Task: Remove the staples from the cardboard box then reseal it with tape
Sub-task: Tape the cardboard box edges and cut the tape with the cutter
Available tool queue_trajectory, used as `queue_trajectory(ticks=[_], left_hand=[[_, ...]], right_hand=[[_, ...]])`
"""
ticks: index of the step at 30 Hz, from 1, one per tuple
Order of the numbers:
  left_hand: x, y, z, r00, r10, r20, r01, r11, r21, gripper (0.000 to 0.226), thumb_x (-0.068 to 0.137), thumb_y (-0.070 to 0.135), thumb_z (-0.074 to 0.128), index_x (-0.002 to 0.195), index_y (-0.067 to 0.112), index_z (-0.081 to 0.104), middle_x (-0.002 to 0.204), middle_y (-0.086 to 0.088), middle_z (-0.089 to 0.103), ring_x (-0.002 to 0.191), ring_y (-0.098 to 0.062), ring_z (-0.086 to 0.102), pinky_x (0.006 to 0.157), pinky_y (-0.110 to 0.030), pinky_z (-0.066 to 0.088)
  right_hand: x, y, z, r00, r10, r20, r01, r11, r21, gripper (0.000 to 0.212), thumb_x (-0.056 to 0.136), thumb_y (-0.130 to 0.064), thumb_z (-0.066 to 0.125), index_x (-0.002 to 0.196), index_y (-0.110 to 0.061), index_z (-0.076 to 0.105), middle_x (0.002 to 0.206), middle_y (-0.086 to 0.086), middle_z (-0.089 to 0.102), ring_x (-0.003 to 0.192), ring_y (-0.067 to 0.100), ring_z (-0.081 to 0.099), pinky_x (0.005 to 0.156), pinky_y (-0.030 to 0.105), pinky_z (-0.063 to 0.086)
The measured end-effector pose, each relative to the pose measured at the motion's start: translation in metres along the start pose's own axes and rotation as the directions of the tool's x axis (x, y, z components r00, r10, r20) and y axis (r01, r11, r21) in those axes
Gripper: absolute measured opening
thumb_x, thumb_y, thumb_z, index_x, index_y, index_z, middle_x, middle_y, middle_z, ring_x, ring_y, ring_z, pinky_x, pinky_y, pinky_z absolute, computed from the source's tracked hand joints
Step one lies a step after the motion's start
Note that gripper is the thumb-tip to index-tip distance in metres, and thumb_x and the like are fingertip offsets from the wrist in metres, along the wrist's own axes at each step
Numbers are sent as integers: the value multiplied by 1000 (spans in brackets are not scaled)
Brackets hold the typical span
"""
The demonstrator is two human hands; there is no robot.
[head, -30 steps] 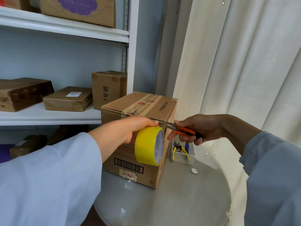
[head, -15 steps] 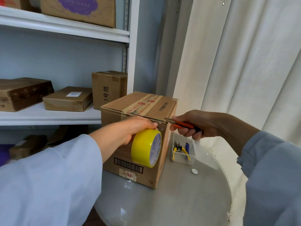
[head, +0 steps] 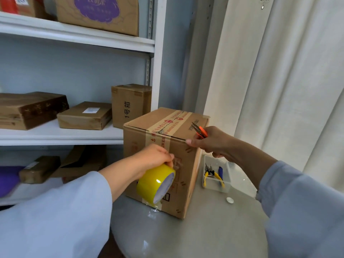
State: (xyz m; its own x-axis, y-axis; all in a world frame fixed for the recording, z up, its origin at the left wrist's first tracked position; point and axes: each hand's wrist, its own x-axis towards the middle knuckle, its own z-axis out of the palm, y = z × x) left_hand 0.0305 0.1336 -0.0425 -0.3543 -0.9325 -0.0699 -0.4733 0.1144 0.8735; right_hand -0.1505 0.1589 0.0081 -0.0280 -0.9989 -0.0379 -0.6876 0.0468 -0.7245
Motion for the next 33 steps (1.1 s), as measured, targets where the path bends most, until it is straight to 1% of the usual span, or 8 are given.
queue_trajectory(ticks=[3, 7, 12, 17, 22, 25, 28, 33], left_hand=[[-1, -2, -19, 984, 121, -129, -111, 990, 83, 34, 88, 26, 63, 54, 22, 69, 90, 4, 66, 97, -19, 59, 92, -32, 45], [-8, -1, -43, 875, 344, -340, -123, 838, 532, 25, 87, 44, 60, 64, 35, 65, 142, 8, 38, 133, -20, 27, 108, -38, 23], [-4, -15, -47, 951, 249, -185, -70, 753, 654, 37, 89, 44, 58, 53, 36, 52, 156, 13, 18, 146, -14, 3, 114, -52, -5], [-11, -5, -48, 941, 305, -148, -194, 842, 503, 32, 89, 35, 60, 57, 31, 62, 150, 5, 35, 139, -16, 27, 111, -35, 22], [-31, -2, -67, 951, 226, -210, -224, 974, 34, 31, 94, 29, 56, 68, 17, 68, 112, 2, 65, 111, -11, 54, 86, -28, 37], [-39, 0, -67, 966, 172, -192, -187, 980, -63, 33, 95, 32, 52, 72, 16, 70, 102, 2, 64, 97, -12, 55, 80, -29, 40], [-45, 7, -67, 975, 135, -174, -151, 985, -80, 16, 86, 21, 59, 78, 15, 72, 92, -2, 63, 81, -13, 56, 68, -25, 39], [-56, 7, -71, 988, 26, -151, -37, 997, -69, 14, 64, 27, 66, 77, 26, 70, 122, -14, 53, 109, -27, 56, 75, -29, 45]], right_hand=[[2, 2, -9, 997, 0, 82, 2, 1000, -18, 28, 90, -32, 64, 99, -6, 61, 65, 2, 40, 52, 9, 34, 40, 17, 29], [3, 0, -18, 990, 48, 134, -38, 996, -78, 24, 91, -24, 64, 108, -7, 61, 73, 3, 48, 56, 8, 38, 47, 19, 30], [7, -17, -6, 997, -50, 51, 57, 985, -161, 17, 86, -28, 70, 90, -13, 62, 77, -4, 57, 67, 8, 52, 52, 15, 45], [18, -6, 0, 984, -84, -156, 24, 935, -354, 22, 78, -35, 76, 84, -24, 58, 98, -3, 67, 92, 18, 63, 87, 42, 54], [0, -40, 7, 968, -173, -180, 165, 985, -58, 13, 87, -20, 68, 79, -12, 61, 77, -3, 65, 66, 7, 61, 55, 16, 41], [-5, -61, 28, 961, -222, -165, 228, 974, 17, 33, 86, -33, 69, 86, 0, 65, 71, 2, 67, 39, -2, 48, 43, 14, 35], [-9, -77, 50, 968, -247, -47, 248, 969, 17, 38, 82, -39, 71, 84, -3, 60, 65, 5, 56, 41, 3, 43, 40, 15, 34], [-4, -86, 64, 963, -257, -86, 256, 966, -22, 27, 77, -24, 79, 81, -1, 64, 58, -1, 50, 44, 6, 41, 37, 12, 34]])
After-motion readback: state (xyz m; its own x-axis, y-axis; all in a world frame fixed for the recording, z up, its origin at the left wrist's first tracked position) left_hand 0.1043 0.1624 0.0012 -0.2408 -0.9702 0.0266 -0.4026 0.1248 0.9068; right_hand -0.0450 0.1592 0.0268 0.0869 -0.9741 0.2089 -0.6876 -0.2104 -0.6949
